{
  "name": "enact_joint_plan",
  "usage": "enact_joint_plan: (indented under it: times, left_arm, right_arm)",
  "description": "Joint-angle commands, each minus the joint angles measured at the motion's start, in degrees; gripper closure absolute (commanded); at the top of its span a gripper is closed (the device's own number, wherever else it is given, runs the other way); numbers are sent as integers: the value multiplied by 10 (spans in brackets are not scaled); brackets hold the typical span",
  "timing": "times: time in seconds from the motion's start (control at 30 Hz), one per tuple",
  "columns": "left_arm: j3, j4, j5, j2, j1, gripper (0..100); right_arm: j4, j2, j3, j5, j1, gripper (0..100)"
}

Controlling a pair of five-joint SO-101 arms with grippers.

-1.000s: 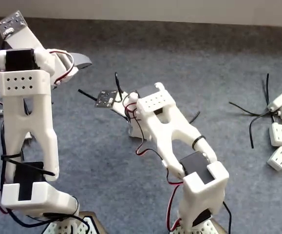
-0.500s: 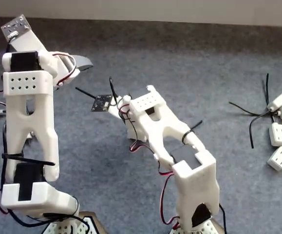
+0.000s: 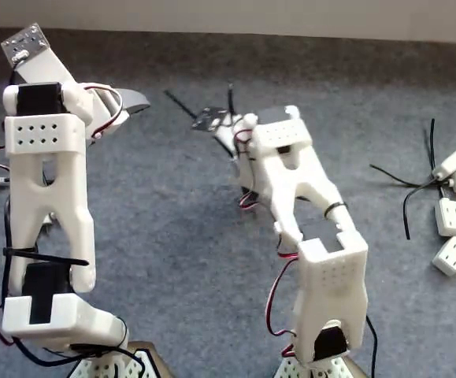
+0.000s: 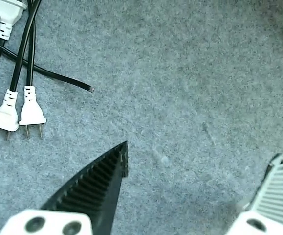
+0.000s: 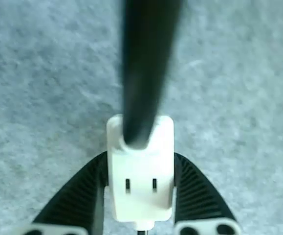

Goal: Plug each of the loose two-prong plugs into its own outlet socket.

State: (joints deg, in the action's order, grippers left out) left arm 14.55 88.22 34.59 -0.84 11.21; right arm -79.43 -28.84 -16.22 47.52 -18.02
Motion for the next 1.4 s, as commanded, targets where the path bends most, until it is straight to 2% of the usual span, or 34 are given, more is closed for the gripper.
enact_joint_plan:
  times: [0.0, 0.13, 0.27, 0.4, 0.53, 0.73, 0.9, 1.13, 1.27, 1.37]
  left_arm:
    - [0, -8, -1, 23, 1, 585]
    - [0, -8, 0, 22, 1, 585]
    - [0, -5, 0, 22, 0, 585]
    - [0, -4, 0, 22, -2, 585]
    - [-19, -9, 11, 22, -2, 585]
    - [-40, -28, 40, 23, 0, 585]
    - [-41, -28, 42, 22, 0, 585]
    - [-48, -29, 43, 22, -2, 585]
    - [-88, -69, 45, 22, -3, 585]
    - [-126, -111, 45, 23, -3, 585]
  right_arm:
    - [-7, 13, -74, -2, 77, 943]
    - [27, 9, -153, 8, 122, 943]
    - [96, -12, -175, 36, 134, 943]
    - [138, -88, -271, 37, 132, 943]
    - [137, -202, -418, 35, 125, 936]
    - [136, -362, -589, -71, 114, 834]
    - [138, -433, -679, -120, 115, 757]
    - [127, -440, -782, -226, 124, 679]
    - [64, -427, -869, -236, 123, 665]
    - [25, -362, -850, -236, 140, 665]
